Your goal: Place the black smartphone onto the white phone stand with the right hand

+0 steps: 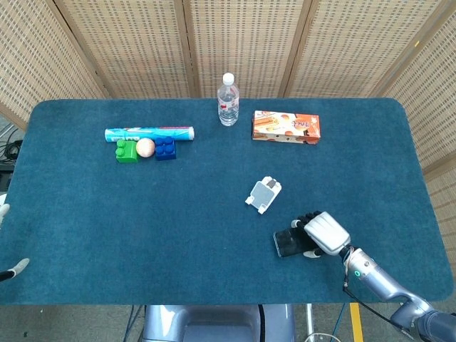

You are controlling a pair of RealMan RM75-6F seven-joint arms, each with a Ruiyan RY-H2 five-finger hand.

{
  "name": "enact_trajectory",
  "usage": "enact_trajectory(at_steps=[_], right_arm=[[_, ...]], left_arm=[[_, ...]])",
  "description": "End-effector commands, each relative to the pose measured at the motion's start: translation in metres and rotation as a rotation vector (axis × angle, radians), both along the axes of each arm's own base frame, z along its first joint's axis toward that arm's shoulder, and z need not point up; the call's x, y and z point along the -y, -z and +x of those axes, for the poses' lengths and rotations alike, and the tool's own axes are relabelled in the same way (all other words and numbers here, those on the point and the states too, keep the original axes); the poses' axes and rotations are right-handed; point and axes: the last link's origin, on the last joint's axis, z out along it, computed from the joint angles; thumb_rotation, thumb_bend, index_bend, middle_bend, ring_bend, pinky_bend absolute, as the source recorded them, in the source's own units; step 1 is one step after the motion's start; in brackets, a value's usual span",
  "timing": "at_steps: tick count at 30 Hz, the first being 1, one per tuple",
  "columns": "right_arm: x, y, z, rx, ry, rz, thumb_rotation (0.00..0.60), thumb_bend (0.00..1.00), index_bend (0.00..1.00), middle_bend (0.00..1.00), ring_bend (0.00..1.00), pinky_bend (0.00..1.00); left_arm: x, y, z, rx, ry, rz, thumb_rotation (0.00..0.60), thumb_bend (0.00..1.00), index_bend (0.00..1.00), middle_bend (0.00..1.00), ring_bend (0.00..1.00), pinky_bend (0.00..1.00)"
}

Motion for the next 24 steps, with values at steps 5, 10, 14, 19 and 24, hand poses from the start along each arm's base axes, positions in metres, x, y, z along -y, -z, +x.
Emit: enact_trajectory(at_steps=[5, 10, 14, 19, 24], right_arm=[[0.007, -0.027, 0.033, -0.070, -0.184, -0.132, 0.600, 0.54, 0.52, 0.57, 0.55, 0.48], [0.024, -0.039, 0.074, -0.157, -0.306, -0.233, 0.600, 0.54, 0.52, 0.57, 0.55, 0.48], [0.037, -0.045, 0.108, -0.269, -0.449, -0.342, 0.600, 0.54, 0.52, 0.58, 0.55, 0.48], [0.060, -0.041, 0.156, -0.455, -0.582, -0.506, 0.600, 0.54, 0.52, 0.58, 0.55, 0.48], [0.075, -0.026, 0.180, -0.590, -0.662, -0.580, 0.600, 0.54, 0.52, 0.58, 0.55, 0.48]], left_arm=[[0.000, 0.000, 0.000, 0.001, 0.003, -0.006, 0.600, 0.00, 0.00, 0.00, 0.00, 0.00], [0.000, -0.001, 0.000, 0.007, 0.002, -0.006, 0.600, 0.00, 0.00, 0.00, 0.00, 0.00], [-0.001, -0.002, -0.001, 0.013, 0.000, -0.007, 0.600, 0.00, 0.00, 0.00, 0.00, 0.00], [-0.002, -0.005, -0.003, 0.025, -0.003, -0.014, 0.600, 0.00, 0.00, 0.00, 0.00, 0.00], [-0.003, -0.009, -0.005, 0.043, -0.005, -0.020, 0.600, 0.00, 0.00, 0.00, 0.00, 0.00]])
